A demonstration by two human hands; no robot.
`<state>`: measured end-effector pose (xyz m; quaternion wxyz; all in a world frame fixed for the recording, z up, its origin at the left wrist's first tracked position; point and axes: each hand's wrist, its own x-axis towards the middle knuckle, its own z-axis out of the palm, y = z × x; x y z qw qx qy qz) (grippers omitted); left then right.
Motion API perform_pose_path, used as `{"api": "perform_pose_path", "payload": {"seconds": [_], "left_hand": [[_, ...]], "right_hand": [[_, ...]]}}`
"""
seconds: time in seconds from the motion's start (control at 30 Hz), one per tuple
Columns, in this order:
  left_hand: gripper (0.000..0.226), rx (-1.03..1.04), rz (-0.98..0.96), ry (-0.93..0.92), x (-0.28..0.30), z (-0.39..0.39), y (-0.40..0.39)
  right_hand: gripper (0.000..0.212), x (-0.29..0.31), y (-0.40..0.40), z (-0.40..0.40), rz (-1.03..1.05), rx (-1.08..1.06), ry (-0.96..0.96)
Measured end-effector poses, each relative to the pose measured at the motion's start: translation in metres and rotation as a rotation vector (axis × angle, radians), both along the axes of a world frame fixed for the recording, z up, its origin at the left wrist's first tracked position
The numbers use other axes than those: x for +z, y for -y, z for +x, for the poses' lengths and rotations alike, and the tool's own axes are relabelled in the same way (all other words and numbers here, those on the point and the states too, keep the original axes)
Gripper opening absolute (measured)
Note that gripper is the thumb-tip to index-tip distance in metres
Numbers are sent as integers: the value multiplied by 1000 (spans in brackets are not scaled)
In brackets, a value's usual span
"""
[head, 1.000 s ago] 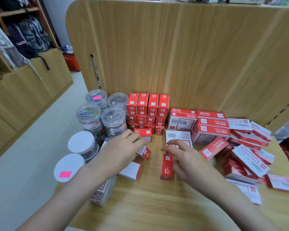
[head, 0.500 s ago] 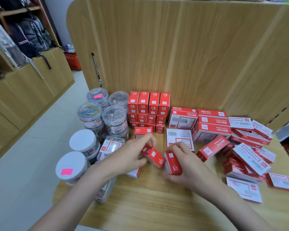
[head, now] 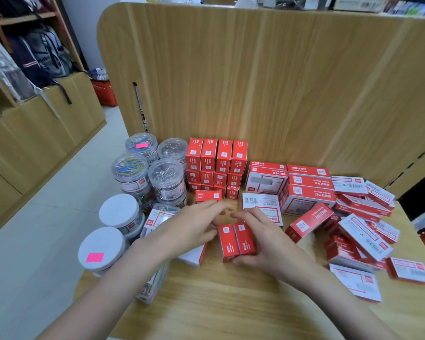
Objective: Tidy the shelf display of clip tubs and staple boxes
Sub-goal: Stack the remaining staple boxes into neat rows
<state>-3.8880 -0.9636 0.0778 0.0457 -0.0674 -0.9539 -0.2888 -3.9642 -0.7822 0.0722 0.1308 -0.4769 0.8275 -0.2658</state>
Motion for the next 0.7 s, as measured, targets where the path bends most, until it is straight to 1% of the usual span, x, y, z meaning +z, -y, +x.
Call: {"api": "perform_pose_path", "payload": {"seconds": [0.13, 0.2, 0.3, 0.4, 0.47, 0.53, 0.63, 0.7], "left_hand": [[31, 26, -76, -179, 10, 10, 12], [28, 85, -113, -303, 21, 15, 18], [26, 201, -148, -470, 38, 18, 29], [24, 289, -149, -543, 52, 16, 33], [28, 354, -106, -544, 60, 12, 36], [31, 418, -88, -472, 66, 4, 42], [42, 488, -171, -303, 65, -10, 49], [48, 487, -193, -269, 63, -15, 50]], "right_hand": [[58, -4, 5, -1, -51, 49, 19], [53, 4, 6, -4, -77, 9, 15], [57, 36, 12, -16, -204, -87, 10], [61, 79, 34, -33, -305, -127, -80], [58, 104, 56, -45, -315, -157, -146], [60, 119, 79, -55, -284, -164, -174], [63, 122, 104, -61, -216, -145, -189], [62, 116, 112, -59, -180, -125, -210]]}}
